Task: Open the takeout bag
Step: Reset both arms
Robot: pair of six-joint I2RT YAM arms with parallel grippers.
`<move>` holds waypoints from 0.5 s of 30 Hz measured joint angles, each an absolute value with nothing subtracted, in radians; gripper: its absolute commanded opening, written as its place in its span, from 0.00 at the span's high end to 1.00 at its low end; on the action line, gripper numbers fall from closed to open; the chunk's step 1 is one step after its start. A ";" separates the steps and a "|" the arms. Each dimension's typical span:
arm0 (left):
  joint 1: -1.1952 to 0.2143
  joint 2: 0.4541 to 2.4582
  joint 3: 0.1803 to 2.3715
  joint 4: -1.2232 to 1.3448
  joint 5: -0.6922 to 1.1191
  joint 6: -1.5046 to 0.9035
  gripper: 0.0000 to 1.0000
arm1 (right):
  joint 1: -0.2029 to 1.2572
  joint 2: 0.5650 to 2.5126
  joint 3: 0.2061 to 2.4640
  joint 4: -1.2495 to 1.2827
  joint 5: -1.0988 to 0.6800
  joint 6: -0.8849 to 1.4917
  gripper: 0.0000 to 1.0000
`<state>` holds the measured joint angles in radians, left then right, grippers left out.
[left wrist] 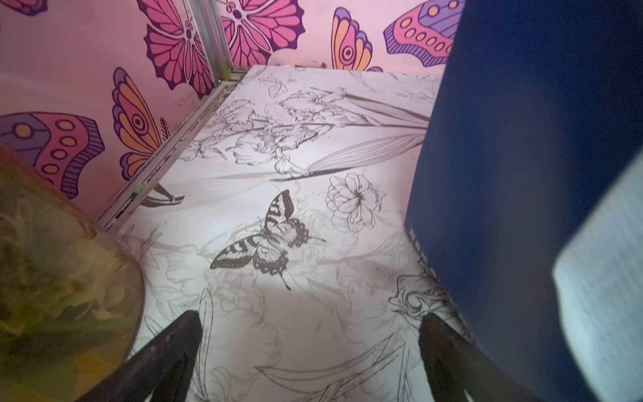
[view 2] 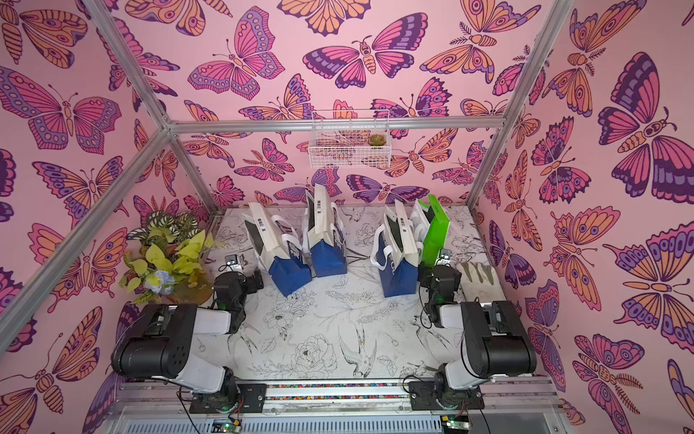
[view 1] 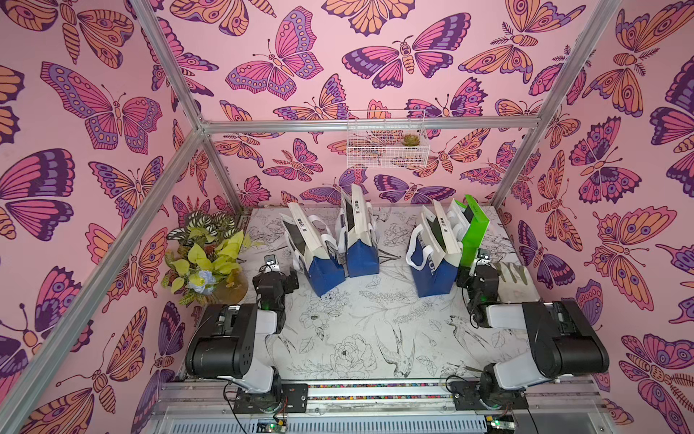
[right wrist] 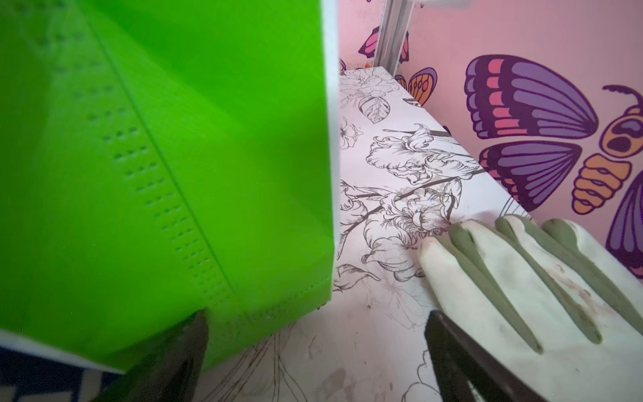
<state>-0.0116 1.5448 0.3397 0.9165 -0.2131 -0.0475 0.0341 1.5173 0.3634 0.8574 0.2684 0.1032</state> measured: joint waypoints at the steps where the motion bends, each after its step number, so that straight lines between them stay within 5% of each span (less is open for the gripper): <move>1: -0.014 1.544 0.346 0.911 -0.213 -0.046 0.01 | 0.034 1.517 0.363 0.862 0.267 0.103 0.01; 15: -0.020 1.544 0.355 0.918 -0.217 -0.033 0.01 | 0.034 1.516 0.364 0.849 0.245 0.096 0.01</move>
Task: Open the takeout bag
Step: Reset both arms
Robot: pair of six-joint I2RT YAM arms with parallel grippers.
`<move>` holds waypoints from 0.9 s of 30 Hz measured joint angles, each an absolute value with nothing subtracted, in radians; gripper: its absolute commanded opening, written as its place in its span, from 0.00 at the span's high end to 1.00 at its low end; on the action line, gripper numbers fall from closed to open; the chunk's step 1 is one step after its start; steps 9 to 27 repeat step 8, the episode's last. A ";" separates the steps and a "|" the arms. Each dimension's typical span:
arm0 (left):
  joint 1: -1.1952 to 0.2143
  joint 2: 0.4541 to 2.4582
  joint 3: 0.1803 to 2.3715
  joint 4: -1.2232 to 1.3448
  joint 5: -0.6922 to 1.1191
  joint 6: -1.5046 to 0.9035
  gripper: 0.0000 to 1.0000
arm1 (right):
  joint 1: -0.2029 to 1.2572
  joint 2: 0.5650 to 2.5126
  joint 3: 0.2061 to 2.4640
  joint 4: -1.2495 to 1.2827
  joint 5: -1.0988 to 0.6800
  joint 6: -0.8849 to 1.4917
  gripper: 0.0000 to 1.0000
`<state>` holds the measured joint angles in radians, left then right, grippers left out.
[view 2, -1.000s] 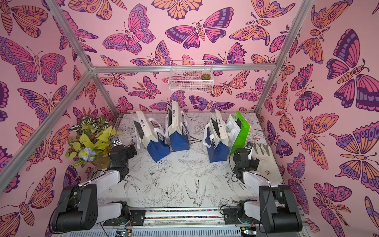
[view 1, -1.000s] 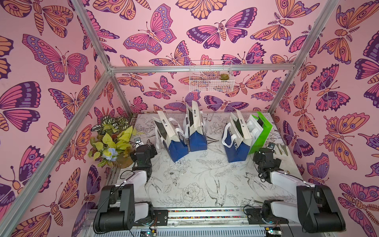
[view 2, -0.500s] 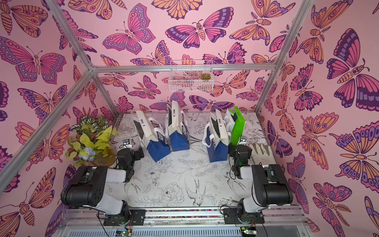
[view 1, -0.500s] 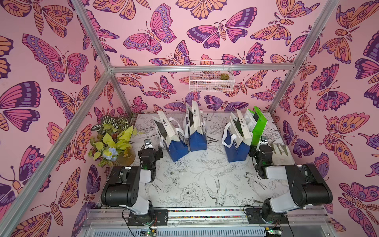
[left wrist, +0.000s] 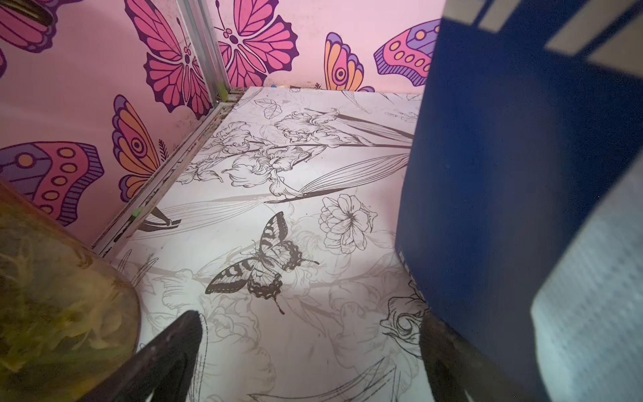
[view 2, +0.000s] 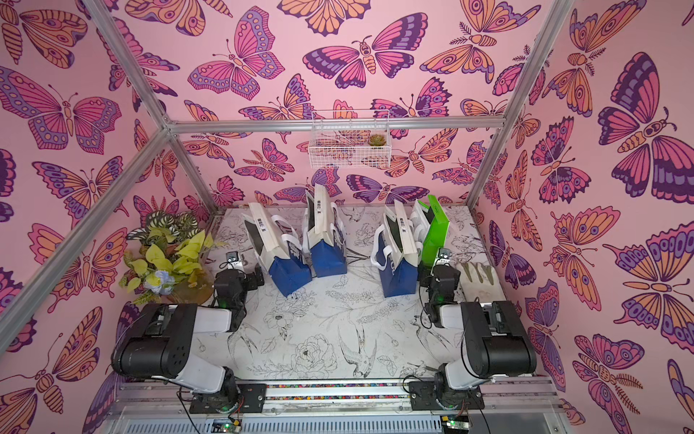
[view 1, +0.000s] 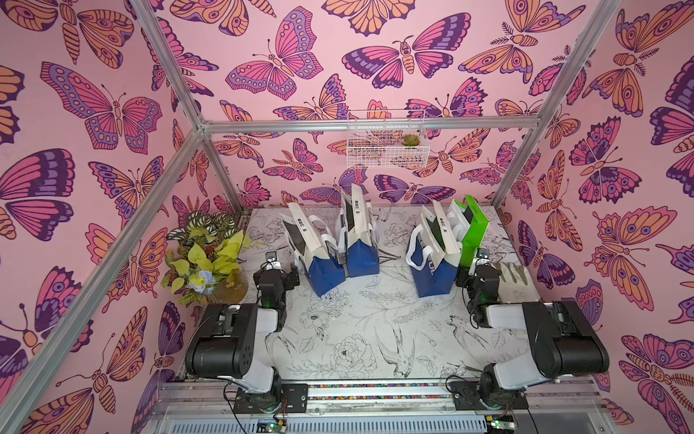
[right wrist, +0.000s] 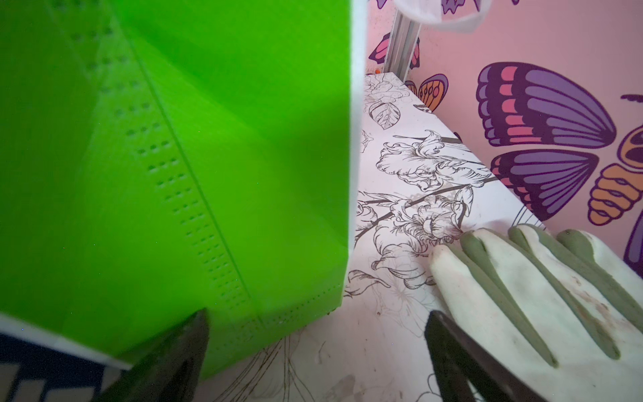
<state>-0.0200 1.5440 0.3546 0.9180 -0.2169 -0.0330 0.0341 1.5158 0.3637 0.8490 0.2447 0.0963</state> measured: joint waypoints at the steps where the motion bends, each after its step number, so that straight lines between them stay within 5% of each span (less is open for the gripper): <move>1: -0.020 1.544 0.355 0.919 -0.217 -0.033 0.01 | 0.034 1.516 0.364 0.849 0.245 0.096 0.01; 27: -0.020 1.544 0.355 0.919 -0.217 -0.033 0.01 | 0.034 1.515 0.379 0.834 0.242 0.096 0.01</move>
